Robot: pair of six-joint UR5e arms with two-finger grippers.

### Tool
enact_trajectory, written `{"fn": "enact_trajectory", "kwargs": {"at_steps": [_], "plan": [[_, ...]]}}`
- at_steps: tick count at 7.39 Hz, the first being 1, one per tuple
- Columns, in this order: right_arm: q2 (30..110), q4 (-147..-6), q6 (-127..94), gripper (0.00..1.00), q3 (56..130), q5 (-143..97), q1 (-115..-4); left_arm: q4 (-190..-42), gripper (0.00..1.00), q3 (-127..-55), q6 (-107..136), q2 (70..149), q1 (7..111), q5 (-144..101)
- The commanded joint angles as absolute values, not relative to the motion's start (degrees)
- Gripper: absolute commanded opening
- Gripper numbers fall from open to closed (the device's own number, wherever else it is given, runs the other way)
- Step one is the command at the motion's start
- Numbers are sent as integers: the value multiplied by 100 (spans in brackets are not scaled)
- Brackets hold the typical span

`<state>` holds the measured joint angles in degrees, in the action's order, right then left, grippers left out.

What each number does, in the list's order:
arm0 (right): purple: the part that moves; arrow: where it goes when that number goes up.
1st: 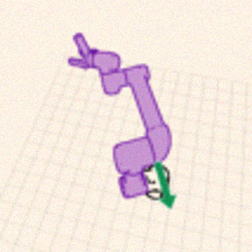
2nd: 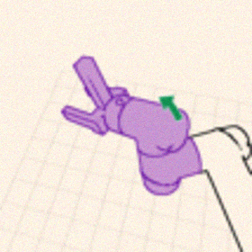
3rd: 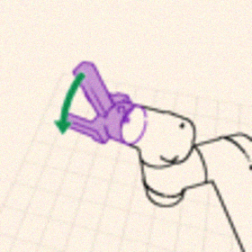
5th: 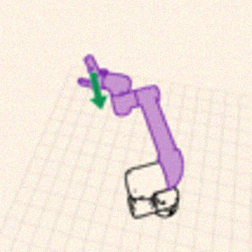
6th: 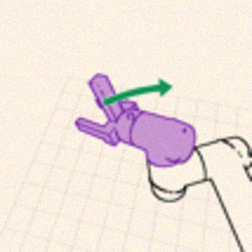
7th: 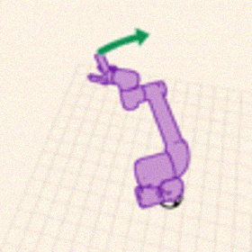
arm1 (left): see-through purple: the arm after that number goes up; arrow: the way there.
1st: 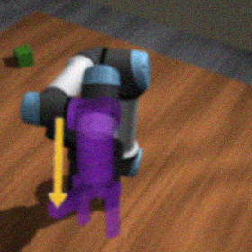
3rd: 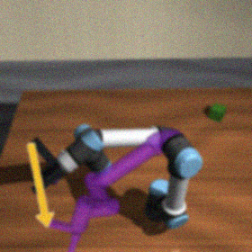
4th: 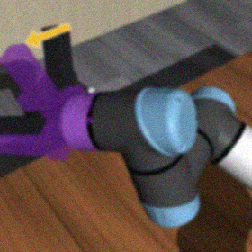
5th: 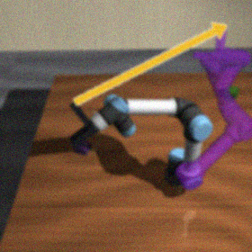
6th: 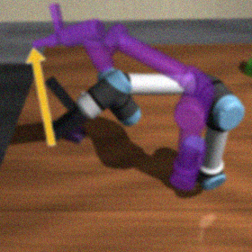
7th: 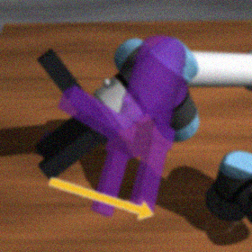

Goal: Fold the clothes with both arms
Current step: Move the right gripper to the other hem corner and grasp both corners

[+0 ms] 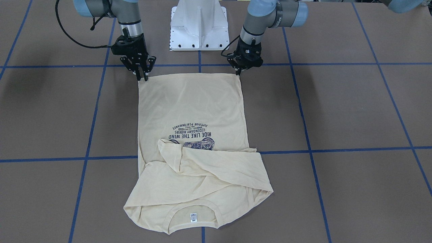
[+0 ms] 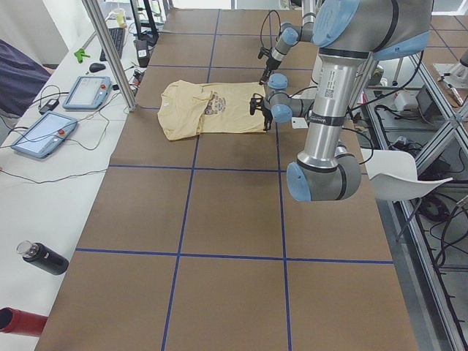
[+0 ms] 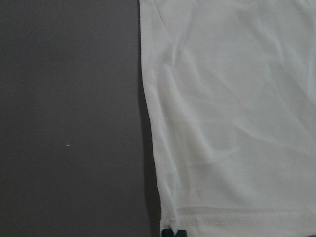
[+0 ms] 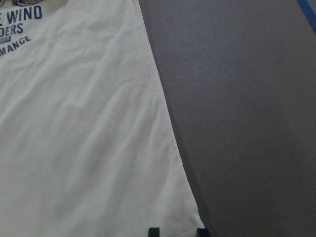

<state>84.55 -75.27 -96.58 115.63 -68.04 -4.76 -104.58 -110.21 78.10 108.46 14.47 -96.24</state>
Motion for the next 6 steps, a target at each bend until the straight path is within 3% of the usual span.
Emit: {"fn": "enact_trajectory", "kwargs": {"at_steps": [1, 6], "plan": [[8481, -7550, -9607, 38, 11584, -6794, -509, -10459, 0, -11021, 7822, 10846, 1441, -9624], [8481, -7998, -9580, 45, 11663, -6812, -545, -10459, 0, -11013, 7822, 10846, 1415, -9615]]}}
